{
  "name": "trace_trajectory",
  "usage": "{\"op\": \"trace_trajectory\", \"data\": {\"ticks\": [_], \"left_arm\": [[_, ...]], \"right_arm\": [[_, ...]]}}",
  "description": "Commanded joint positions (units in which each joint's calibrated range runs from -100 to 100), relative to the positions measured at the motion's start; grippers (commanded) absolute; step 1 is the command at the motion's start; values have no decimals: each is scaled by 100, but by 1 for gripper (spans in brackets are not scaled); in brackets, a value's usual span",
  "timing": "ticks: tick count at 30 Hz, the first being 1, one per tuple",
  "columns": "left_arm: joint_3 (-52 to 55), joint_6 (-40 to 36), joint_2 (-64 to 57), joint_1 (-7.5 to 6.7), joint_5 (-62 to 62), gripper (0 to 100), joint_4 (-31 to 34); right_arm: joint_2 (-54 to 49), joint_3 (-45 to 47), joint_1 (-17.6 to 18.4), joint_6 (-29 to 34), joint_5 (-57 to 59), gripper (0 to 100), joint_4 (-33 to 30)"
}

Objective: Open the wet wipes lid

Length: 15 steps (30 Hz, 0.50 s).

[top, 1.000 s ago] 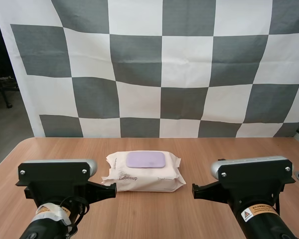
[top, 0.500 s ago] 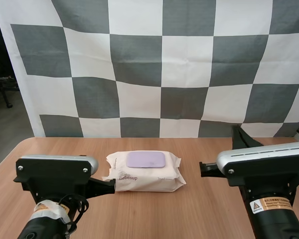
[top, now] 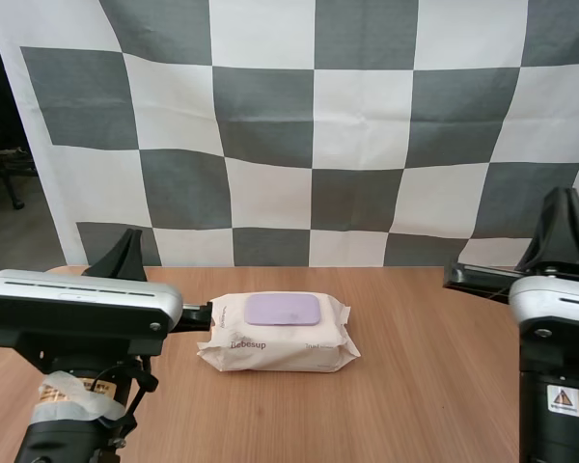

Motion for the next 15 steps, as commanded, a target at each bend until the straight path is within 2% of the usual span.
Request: {"op": "trace_trajectory", "data": {"ticks": [1, 7, 13, 15], "left_arm": [[0, -11, 0, -2, -2315, 0, -8], [0, 31, 0, -2, -2976, 0, -8], [0, 326, 0, -2, -3184, 0, 4], [-80, 326, 0, -2, -3149, 0, 4]], "right_arm": [[-1, 0, 1, -6, -3581, 0, 153], [-1, 0, 1, -6, -4340, 0, 172], [-1, 0, 1, 383, -4273, 0, -49], [-1, -7, 1, 368, -3650, 0, -150]]}}
